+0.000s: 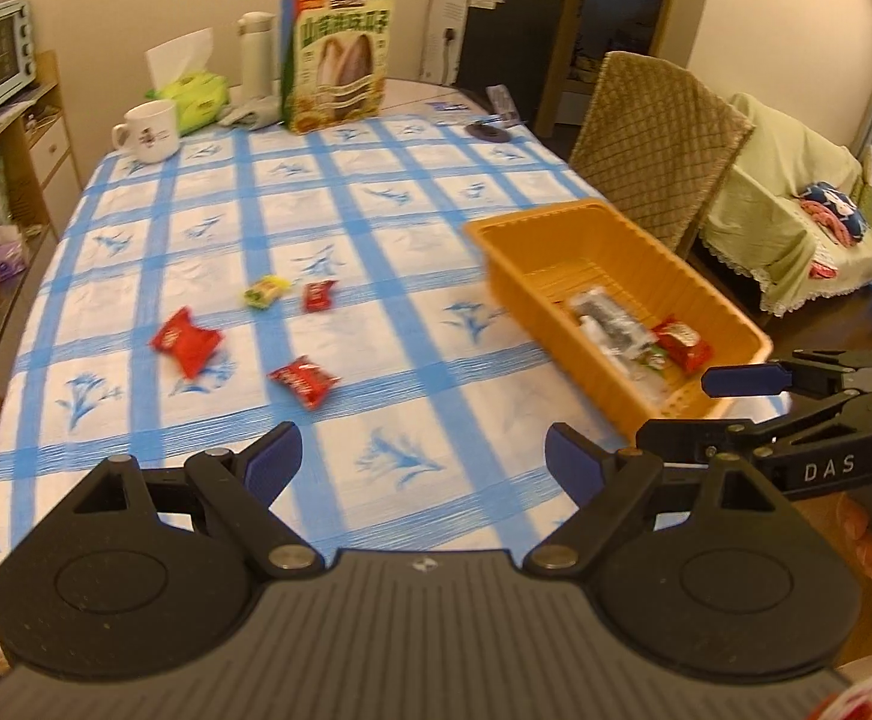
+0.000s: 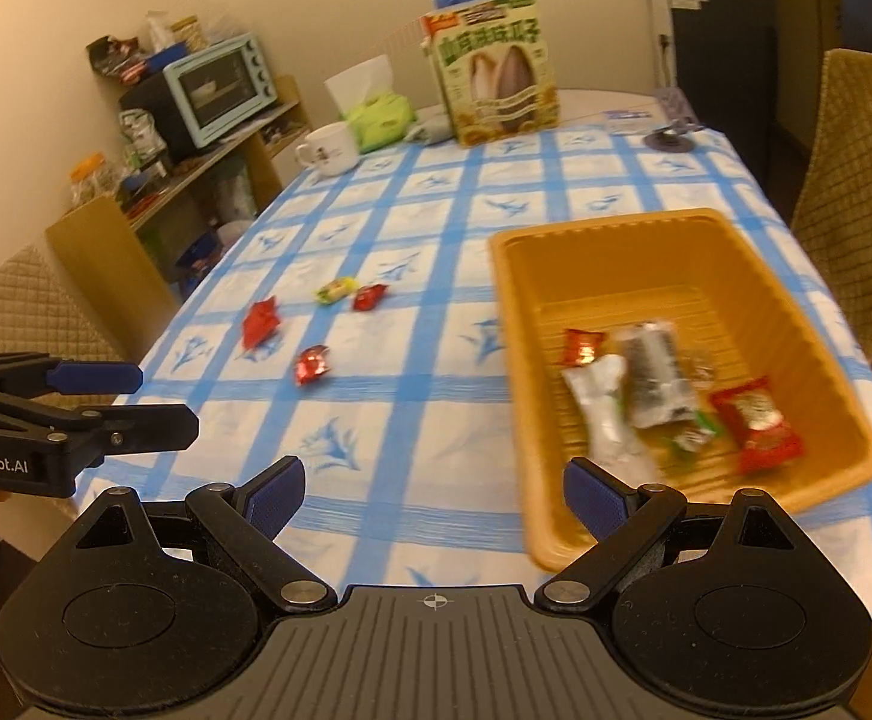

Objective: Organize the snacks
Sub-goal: 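Withdraw both open tools from the tray toward the remaining sweets, then grasp the dark red printed packet with right tool while left tool grasps the yellow-green candy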

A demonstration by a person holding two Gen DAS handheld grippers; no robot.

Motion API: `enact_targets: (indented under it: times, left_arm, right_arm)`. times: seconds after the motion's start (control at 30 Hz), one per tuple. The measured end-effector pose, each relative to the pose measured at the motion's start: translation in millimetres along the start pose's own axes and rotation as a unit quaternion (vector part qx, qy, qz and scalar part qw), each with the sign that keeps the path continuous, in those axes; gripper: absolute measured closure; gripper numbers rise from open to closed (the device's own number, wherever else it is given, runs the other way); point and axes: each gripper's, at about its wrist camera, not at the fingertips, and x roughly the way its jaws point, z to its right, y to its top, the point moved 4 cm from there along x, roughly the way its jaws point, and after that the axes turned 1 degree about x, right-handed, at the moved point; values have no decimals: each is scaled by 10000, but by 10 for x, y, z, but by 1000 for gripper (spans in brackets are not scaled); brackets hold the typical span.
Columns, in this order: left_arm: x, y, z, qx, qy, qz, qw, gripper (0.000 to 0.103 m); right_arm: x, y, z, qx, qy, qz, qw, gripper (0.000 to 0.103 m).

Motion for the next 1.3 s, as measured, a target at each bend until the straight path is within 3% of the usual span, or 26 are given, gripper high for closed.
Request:
enact_targets:
  times: [0.53,0.9,1.3]
  left_arm:
    - [119,-112,-1046,-299,390,-179,9986,16]
    - [347,-56,-1505,-227,544,-211,9980,17]
    - [670,68,-1754,-99,594,-243,9979,20]
  right_arm:
    - [809,127,-650,-301,-84,-216,9993,10]
    - [1387,297,-990,-750,-185,-139,9969,11]
    - [2084,432,-1141,-1291,-172,-370,9908,49]
